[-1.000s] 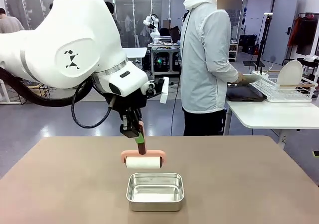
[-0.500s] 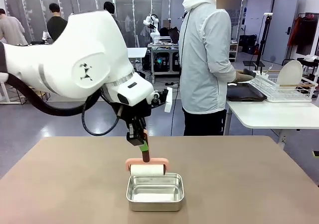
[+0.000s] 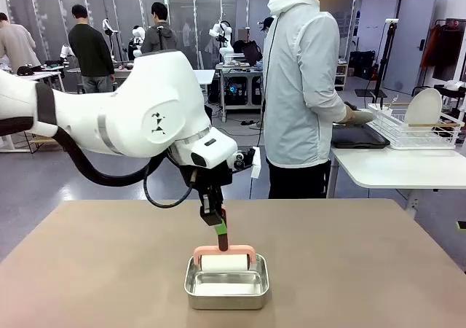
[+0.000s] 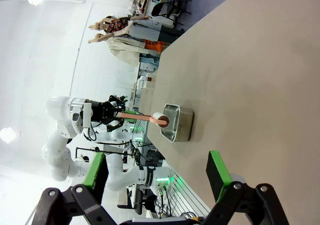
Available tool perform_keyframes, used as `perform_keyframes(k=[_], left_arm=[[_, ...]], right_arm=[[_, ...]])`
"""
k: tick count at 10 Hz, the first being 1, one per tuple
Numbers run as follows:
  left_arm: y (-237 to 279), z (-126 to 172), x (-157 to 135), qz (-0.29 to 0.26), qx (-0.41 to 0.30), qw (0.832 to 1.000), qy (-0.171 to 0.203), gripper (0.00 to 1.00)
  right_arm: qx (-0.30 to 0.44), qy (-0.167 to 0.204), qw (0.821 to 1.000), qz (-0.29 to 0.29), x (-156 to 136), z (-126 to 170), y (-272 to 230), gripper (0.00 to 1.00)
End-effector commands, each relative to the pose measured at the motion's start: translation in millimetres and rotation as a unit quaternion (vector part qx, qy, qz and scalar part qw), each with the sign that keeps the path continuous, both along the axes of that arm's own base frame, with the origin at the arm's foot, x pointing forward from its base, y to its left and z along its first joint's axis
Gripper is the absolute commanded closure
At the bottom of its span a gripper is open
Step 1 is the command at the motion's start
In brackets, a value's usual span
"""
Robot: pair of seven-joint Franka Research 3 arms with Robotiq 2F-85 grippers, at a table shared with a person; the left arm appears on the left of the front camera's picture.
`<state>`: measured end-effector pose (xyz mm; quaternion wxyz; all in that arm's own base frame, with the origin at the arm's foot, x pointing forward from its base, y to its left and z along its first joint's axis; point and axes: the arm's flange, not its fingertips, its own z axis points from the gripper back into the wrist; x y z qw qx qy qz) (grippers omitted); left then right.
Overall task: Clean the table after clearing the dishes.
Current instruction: Place the Lint Roller back on top of the Airtight Container.
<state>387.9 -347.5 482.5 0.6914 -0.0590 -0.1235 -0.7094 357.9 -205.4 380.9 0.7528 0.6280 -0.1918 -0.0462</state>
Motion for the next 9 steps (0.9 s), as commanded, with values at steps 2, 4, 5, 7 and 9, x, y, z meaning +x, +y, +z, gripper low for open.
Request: perform_keyframes(k=[2, 4, 5, 7, 9], left_arm=[[-7, -10, 24, -0.010, 0.018, 0.999, 0.034, 0.79], [-7, -28, 42, -0.022, 0.022, 0.999, 0.044, 0.79], [-7, -35, 49, -0.036, 0.026, 0.998, 0.046, 0.79], [-9, -51, 66, -0.041, 0.029, 0.997, 0.057, 0.79], [-9, -63, 79, -0.022, 0.037, 0.996, 0.077, 0.79]], right_arm=[[-0.004, -0.008, 1.000, 0.005, -3, 1, 0, 0.00], [-0.004, -0.008, 1.000, 0.005, -3, 1, 0, 0.00], [-0.004, -0.008, 1.000, 0.005, -3, 1, 0, 0.00], [-0.004, -0.008, 1.000, 0.005, -3, 1, 0, 0.00], [-0.004, -0.008, 1.000, 0.005, -3, 1, 0, 0.00]])
